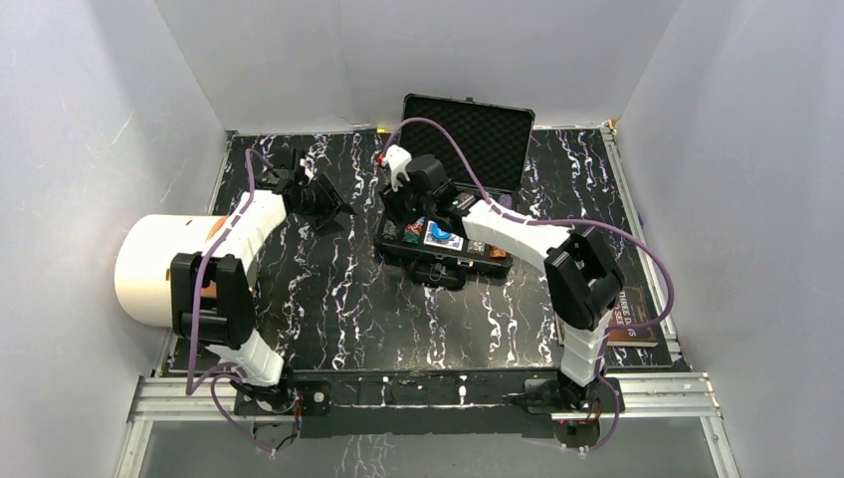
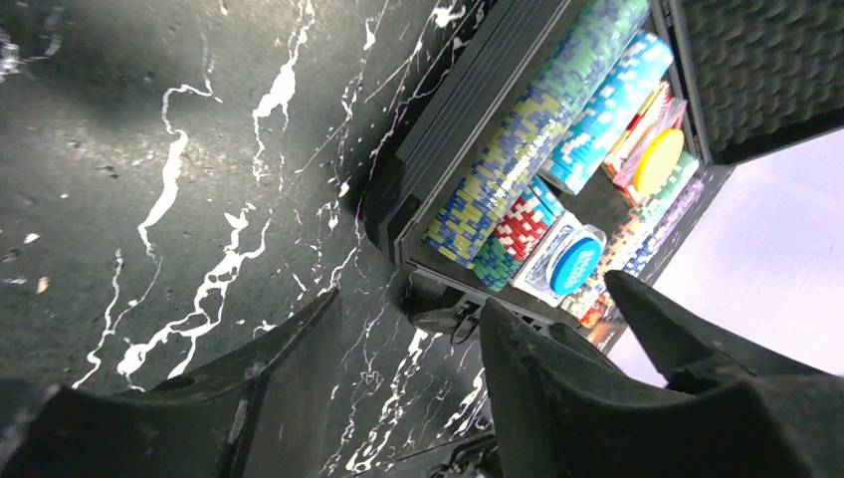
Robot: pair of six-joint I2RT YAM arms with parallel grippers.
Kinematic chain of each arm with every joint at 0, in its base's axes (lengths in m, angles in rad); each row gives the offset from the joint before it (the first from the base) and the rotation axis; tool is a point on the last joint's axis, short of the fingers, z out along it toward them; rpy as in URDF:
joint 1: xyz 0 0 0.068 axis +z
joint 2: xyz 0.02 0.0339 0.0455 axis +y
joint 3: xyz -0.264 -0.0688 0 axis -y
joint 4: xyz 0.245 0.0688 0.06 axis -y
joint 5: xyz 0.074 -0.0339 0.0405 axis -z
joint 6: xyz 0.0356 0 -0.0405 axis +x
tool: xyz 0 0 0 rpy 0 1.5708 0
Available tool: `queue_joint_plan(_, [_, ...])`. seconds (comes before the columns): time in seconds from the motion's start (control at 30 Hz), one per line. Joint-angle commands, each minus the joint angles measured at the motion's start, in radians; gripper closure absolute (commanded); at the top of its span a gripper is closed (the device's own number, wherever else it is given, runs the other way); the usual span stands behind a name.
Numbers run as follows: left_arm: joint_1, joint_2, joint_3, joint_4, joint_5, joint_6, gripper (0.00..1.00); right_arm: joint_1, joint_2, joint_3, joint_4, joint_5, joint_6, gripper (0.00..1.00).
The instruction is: Pack up texas hold em set
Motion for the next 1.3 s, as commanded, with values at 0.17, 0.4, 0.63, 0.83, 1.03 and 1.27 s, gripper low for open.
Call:
queue_joint_plan(0.17, [-0.11, 0.133, 0.005, 0.112, 0.135, 0.007, 0.55, -0.152, -0.158, -0.112, 0.056, -0.051, 0.302, 0.56])
queue_joint_plan(0.4, [-0.173, 0.211, 0.044, 0.118, 0.059, 0.047, 0.64, -0.28, -0.242, -0.225, 0.066, -0.057, 0.385, 0.58])
queue_joint_plan(0.63, [-0.183, 0.218, 0.036, 0.117, 0.05, 0.078, 0.69, -0.331, -0.269, -0.268, 0.059, -0.054, 0.386, 0.6])
queue_joint_plan(0.83, [-0.215, 0.217, 0.005, 0.112, 0.041, 0.086, 0.81, -0.392, -0.278, -0.252, 0.045, -0.041, 0.397, 0.61])
queue_joint_plan(1.03, [-0.224, 0.211, -0.026, 0.101, -0.027, 0.107, 0.81, -0.491, -0.274, -0.181, -0.017, 0.025, 0.469, 0.51])
queue_joint_plan(1.27, [-0.223, 0.209, 0.064, 0.071, -0.033, 0.145, 0.58, -0.606, -0.191, -0.021, -0.168, 0.266, 0.541, 0.3])
